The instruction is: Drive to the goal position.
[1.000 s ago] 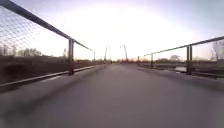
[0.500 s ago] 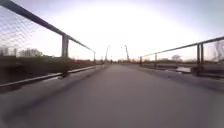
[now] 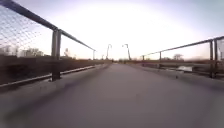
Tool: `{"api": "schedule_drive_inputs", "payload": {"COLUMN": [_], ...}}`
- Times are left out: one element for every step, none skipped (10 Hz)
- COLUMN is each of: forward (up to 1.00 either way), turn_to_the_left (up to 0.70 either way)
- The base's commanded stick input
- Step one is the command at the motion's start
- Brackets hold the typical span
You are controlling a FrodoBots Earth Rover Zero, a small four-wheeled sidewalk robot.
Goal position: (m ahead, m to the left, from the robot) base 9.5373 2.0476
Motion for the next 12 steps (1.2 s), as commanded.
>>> {"api": "schedule_drive_inputs", "payload": {"forward": [1.00, 1.00, 1.00, 1.00, 1.00, 1.00, 1.00, 1.00, 1.00, 1.00, 1.00, 1.00], "turn_to_the_left": [0.01, 0.01, 0.01, 0.01, 0.01, 0.01, 0.01, 0.01, 0.01, 0.01, 0.01, 0.01]}}
